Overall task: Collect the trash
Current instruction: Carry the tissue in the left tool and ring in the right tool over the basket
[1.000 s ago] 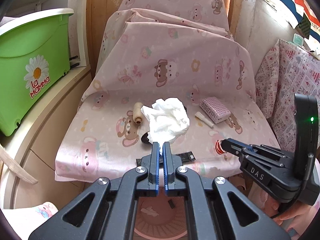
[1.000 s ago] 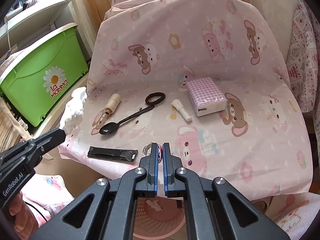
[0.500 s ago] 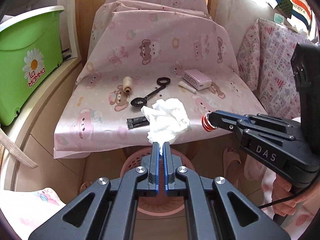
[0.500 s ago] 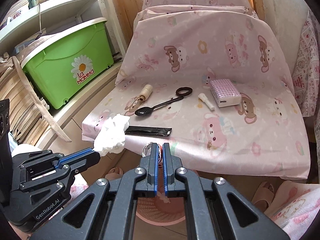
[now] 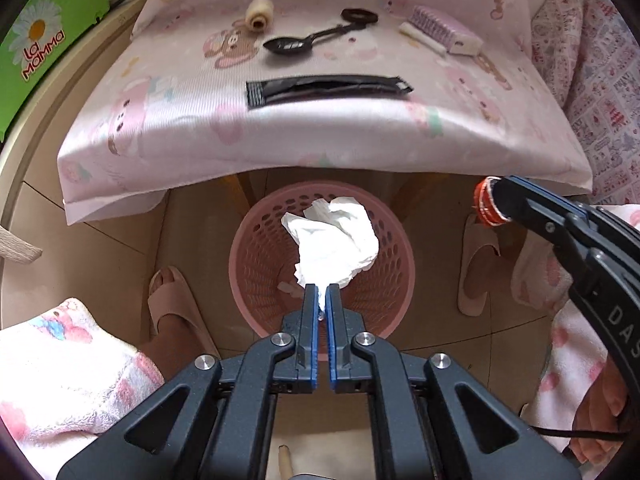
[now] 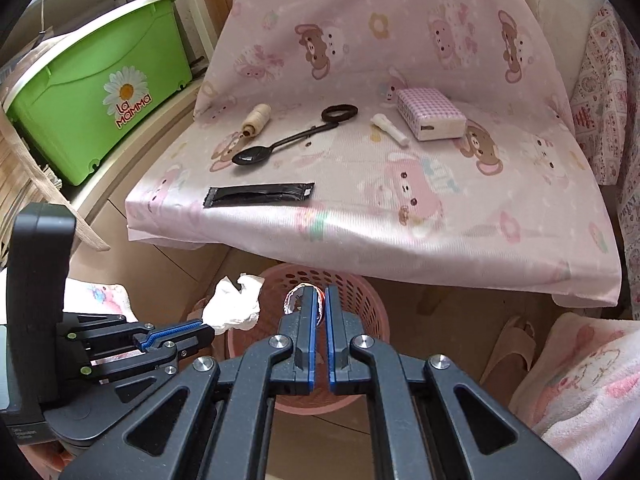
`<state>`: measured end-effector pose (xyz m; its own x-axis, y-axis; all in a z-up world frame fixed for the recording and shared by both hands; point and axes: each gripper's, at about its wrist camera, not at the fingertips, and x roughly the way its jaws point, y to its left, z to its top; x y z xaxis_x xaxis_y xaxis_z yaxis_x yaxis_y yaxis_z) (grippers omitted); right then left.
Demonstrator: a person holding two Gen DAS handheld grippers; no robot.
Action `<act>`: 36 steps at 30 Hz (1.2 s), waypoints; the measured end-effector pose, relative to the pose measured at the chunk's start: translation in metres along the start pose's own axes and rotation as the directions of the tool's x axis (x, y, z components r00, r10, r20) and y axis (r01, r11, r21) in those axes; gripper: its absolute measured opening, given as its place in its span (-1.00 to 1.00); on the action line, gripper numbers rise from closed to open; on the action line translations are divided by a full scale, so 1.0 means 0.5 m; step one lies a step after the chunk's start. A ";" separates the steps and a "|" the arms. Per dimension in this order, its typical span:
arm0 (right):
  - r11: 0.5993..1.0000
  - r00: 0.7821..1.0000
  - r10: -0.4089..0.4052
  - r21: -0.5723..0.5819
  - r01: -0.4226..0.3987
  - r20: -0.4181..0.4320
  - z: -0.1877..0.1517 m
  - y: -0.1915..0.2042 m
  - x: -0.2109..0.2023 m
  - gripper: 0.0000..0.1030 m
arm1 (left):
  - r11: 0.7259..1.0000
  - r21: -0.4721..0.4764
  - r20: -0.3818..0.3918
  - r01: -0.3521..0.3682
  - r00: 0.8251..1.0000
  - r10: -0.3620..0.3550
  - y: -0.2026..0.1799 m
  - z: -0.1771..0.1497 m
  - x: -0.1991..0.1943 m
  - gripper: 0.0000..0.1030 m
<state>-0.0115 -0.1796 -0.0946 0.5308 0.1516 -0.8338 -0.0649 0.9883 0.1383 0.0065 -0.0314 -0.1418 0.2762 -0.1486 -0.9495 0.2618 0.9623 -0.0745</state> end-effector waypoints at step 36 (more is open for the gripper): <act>0.965 0.964 -0.136 0.190 0.181 -0.228 -0.123 -0.063 0.341 -0.91 | 0.990 -0.081 -0.412 -0.113 0.908 0.070 0.047 0.003 0.372 -0.92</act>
<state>0.0292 -0.1836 -0.2742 0.3283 0.0159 -0.9444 0.1939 0.9774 0.0838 0.0652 -0.0366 -0.3198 -0.1122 0.0263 -0.9933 0.1528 0.9882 0.0089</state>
